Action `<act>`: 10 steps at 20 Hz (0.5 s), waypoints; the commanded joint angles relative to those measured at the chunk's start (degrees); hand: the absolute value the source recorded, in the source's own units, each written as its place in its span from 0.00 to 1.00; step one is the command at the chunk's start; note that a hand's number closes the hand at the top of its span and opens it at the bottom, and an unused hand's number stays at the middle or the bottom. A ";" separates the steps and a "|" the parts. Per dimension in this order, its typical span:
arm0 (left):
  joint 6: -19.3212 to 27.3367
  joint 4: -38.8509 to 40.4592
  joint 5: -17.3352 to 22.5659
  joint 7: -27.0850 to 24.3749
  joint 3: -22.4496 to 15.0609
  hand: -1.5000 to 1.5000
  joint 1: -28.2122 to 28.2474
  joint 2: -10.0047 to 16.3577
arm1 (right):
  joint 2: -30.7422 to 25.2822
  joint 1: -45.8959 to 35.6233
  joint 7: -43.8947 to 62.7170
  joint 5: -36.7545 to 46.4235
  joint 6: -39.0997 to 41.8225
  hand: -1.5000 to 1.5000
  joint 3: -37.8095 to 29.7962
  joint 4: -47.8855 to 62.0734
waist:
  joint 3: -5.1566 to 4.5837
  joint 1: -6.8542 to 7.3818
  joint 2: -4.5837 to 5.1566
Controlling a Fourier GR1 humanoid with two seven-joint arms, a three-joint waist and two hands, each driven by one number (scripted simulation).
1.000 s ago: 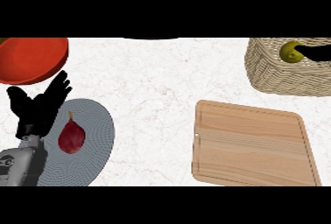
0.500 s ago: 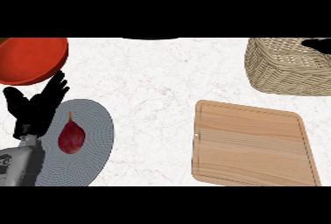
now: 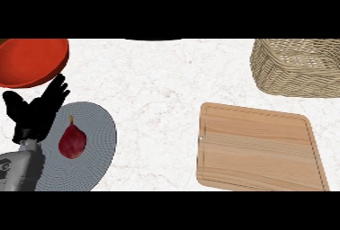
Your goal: Pick the lemon from the cutting board and place it in the basket
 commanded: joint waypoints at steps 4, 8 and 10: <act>2.34 -2.22 -2.46 1.00 -2.82 0.50 0.22 -2.68 | -14.09 6.48 -4.91 -5.25 16.32 0.00 -5.70 12.19 | 0.15 0.25 0.28; 0.89 -3.42 -0.38 2.99 -1.34 0.50 -0.07 -1.39 | -18.85 11.85 -10.70 -5.41 24.25 0.00 -6.48 17.93 | 0.25 0.78 0.45; 1.36 -2.80 -1.32 1.03 -2.28 0.50 0.28 -2.62 | -20.44 11.92 -12.98 -4.06 25.98 0.00 -5.02 19.14 | 0.24 1.13 0.59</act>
